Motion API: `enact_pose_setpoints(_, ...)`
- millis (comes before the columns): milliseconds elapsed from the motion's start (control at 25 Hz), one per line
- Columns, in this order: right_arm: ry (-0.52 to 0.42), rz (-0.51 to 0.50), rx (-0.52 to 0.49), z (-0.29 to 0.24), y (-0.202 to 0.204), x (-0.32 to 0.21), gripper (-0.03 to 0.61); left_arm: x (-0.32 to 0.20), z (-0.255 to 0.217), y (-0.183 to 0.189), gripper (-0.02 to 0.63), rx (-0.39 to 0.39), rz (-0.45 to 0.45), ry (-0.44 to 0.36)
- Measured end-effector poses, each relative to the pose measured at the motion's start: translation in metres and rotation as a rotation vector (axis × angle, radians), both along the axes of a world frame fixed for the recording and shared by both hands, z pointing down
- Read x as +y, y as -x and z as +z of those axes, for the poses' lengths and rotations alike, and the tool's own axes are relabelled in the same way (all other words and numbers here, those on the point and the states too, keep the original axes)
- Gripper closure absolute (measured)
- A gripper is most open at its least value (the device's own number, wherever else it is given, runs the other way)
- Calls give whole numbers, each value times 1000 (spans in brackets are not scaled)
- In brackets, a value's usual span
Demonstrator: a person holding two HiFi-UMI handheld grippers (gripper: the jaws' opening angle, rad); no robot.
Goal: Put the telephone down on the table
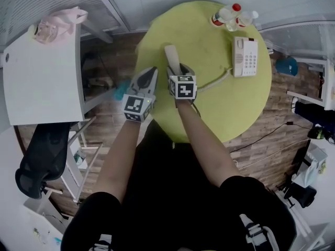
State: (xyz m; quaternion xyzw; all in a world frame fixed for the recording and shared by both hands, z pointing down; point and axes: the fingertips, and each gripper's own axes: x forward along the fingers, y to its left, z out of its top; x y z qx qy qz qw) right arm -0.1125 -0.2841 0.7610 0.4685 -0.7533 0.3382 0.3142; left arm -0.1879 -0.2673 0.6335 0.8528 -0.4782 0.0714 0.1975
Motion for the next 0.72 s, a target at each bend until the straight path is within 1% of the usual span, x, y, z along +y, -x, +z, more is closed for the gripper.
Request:
enact_pose_setpoints(320, 9, -27, 60, 10, 3, 2, 354, 6, -3, 3, 604, -2, -3, 12)
enact_pose_setpoints(480, 28, -31, 53, 8, 5, 2, 348, 8, -11, 2, 604, -14, 15, 9)
enact_pose_setpoints(720, -31, -6, 16, -34, -8, -9, 342, 3, -33, -5, 604, -17, 46, -30)
